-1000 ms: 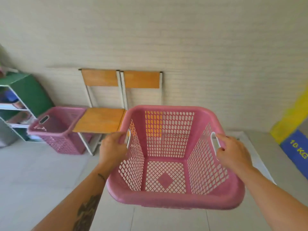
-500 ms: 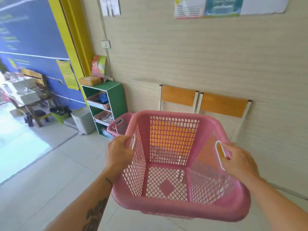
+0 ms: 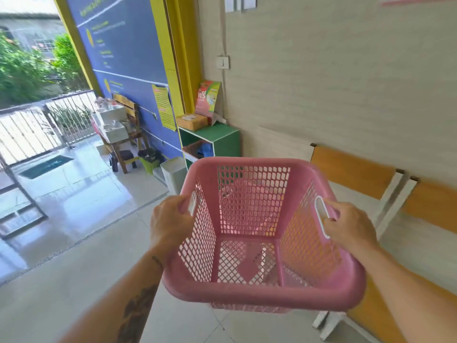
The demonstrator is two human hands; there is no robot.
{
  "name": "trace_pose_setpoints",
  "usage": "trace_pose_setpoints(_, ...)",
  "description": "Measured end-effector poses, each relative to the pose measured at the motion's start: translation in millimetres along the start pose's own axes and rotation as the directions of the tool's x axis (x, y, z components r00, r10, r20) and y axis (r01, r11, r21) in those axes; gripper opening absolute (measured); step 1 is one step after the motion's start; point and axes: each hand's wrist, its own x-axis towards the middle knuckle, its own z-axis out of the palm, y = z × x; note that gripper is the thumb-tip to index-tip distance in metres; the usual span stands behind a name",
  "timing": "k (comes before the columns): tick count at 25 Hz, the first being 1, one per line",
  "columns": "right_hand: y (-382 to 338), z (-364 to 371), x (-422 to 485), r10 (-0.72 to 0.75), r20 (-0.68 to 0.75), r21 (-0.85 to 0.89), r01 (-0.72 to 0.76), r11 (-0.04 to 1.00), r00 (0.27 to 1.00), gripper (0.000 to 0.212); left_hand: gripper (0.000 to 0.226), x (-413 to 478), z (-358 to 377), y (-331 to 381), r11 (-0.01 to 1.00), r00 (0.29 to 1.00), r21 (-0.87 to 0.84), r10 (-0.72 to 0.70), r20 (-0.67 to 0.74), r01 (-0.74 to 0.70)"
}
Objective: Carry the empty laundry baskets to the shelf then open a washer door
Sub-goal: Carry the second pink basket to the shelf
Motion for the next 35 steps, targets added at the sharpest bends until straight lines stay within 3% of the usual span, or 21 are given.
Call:
trace_pose_setpoints(3, -36.3, 31.3, 62.4, -0.023, 0.010, -0.010, 0.023, 1.000, 1.000, 0.047, 0.026, 67.9, 19.2, -21.0, 1.000, 0.999, 0.014, -0.003, -0.039, 0.003)
trace_pose_setpoints(7, -78.7, 78.7, 133.7, 0.001, -0.023, -0.008, -0.002, 1.000, 1.000, 0.052, 0.026, 174.0, 56.5, -49.3, 0.999, 0.999, -0.031, 0.037, -0.040, -0.038)
trace_pose_setpoints(14, -111.3, 135.5, 207.1, 0.167, -0.100, 0.028, -0.165, 0.986, 0.981, 0.058, 0.029, 337.1, 133.1, -56.4, 0.955, 0.959, -0.094, 0.284, 0.009, -0.282)
trace_pose_setpoints(18, -105.5, 165.2, 251.3, 0.274, -0.118, 0.057, -0.269, 0.961, 0.954, 0.058, 0.028, 398.0, 192.6, -43.4, 0.930, 0.929, -0.089, 0.363, 0.078, -0.356)
trace_pose_setpoints(26, -86.0, 228.5, 307.0, 0.499, -0.002, 0.041, -0.499, 0.866, 0.867, 0.062, 0.041, 468.9, 310.5, -45.8, 0.908, 0.858, -0.138, 0.419, 0.299, -0.395)
trace_pose_setpoints(31, -73.0, 296.2, 346.3, 0.631, 0.039, -0.016, -0.631, 0.776, 0.775, 0.066, 0.042, 517.5, 411.2, -79.7, 0.905, 0.762, -0.173, 0.421, 0.491, -0.388)
trace_pose_setpoints(35, -60.4, 364.8, 369.9, 0.788, 0.133, -0.011, -0.794, 0.608, 0.601, 0.075, 0.059, 536.2, 501.9, -116.9, 0.948, 0.622, -0.095, 0.273, 0.734, -0.305)
